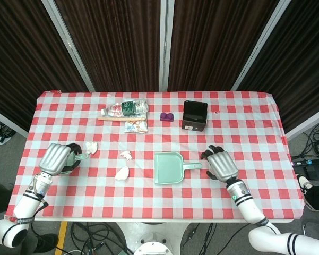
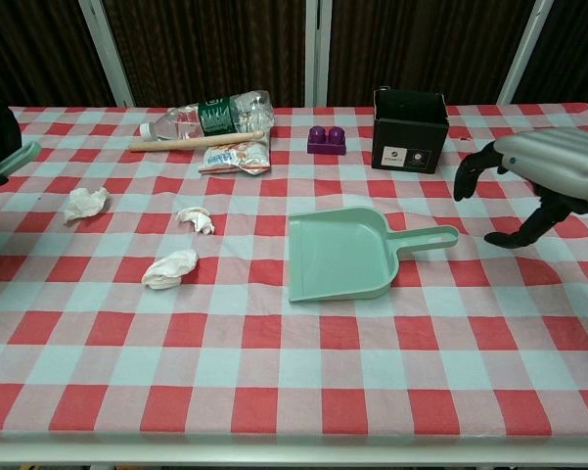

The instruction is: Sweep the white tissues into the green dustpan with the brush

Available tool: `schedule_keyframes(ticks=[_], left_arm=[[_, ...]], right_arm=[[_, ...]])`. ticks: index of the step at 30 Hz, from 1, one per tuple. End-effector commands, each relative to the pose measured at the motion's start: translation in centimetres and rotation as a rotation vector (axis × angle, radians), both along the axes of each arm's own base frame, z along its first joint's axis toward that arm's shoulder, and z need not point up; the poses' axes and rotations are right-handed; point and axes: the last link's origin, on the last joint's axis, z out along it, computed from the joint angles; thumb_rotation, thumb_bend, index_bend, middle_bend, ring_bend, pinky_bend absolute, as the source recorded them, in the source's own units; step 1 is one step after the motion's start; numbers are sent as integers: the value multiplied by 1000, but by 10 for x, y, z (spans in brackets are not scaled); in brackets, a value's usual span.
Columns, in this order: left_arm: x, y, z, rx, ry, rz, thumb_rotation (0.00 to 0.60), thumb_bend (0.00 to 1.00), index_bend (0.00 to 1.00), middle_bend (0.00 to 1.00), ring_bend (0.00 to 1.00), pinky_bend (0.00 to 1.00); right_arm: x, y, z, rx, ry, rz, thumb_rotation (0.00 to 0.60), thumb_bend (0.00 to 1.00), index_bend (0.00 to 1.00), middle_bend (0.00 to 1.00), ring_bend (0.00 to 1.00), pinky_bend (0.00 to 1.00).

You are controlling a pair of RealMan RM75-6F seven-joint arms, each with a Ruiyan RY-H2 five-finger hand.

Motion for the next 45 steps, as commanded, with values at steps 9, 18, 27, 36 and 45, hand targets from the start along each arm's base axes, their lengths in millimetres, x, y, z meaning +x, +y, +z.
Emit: schedule_keyframes(ticks=[9,18,27,36,45], left_arm=[[-2,1,-5,-24,10,0,600,461,539,547,742,861],[-4,-1,-6,-29,15,-4,600,462,539,547,741,859],[-6,-1,-5,-32,19,0,600,462,539,544,740,857],[-9,-2,-6,-38,21,3,600,462,539,544,739,857],[-8,14,-5,-33,16,-2,600,463,539,544,739,857]], right_arm=[[16,-7,-38,22,99,29,600,158,404,373,190,233],[22,-9,-48,16,98,33,600,173,426,421,226,235],[28,-12,-54,22,103,44,600,207,435,437,236,236],[34,-15,-60,31,114,48,600,232,459,454,253,238],[38,-17,-54,17,96,42,600,404,579,542,348,276]])
